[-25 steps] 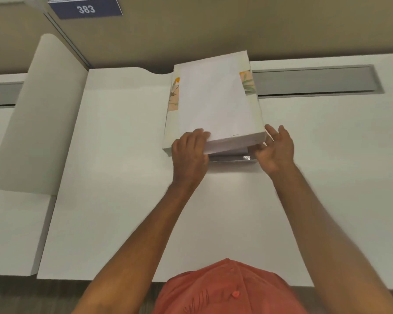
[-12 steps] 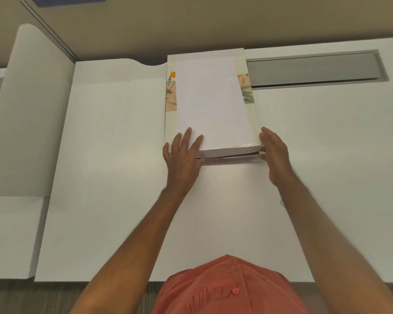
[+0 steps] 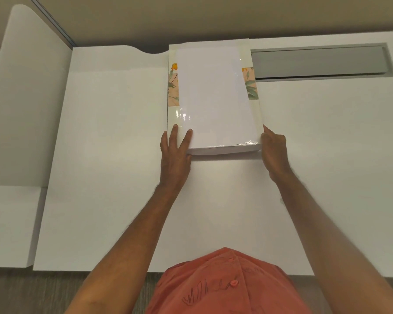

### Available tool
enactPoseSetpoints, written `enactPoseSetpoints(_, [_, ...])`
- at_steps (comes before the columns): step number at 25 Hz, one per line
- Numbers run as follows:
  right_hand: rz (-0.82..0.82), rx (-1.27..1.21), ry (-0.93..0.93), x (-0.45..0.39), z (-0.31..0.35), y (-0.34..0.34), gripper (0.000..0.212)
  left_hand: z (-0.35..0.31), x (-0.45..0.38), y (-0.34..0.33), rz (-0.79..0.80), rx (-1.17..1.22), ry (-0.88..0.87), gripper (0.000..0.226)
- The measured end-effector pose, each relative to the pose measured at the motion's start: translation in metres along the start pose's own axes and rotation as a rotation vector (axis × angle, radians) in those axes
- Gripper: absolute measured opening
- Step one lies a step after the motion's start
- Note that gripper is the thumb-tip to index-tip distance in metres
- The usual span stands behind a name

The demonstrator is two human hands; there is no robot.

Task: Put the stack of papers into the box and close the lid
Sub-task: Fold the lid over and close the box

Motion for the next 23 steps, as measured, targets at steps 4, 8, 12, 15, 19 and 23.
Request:
enactPoseSetpoints(4, [0.097,0.073,-0.051,0.003,-0.008,-0.005,0.018,0.005,-0.001,-0.012,0.067,-0.011,0.013,0.074])
enactPoseSetpoints(8, [0.056,0.108,-0.024,0.001,-0.006,-0.007,0.025,0.004,-0.004,-0.015,0.056,-0.019,0.012,0.073])
enactPoseSetpoints(12, [0.051,0.166,-0.053,-0.006,-0.008,-0.004,0.031,0.006,-0.005,-0.017,0.06,-0.012,0.016,0.073])
enactPoseSetpoints(15, [0.068,0.196,-0.065,-0.011,-0.009,-0.002,0.046,0.005,-0.005,-0.016,0.063,-0.024,0.015,0.072])
enactPoseSetpoints(19, [0.086,0.234,-0.099,-0.008,-0.007,-0.005,0.041,0.005,-0.003,-0.015,0.076,-0.005,0.001,0.071])
enactPoseSetpoints(23, [0.048,0.275,-0.065,-0.002,-0.003,-0.006,0.025,0.003,0.0,-0.011,0.122,-0.055,-0.012,0.074])
Point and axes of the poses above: each hand's wrist, its own x-axis away from the middle knuckle, its own y-axis out of the back of the hand, z = x × y, the point moved 5 cm from there along -x, towards the middle knuckle, and after that the axes turned 13 degrees about z, right-handed, at the moved point
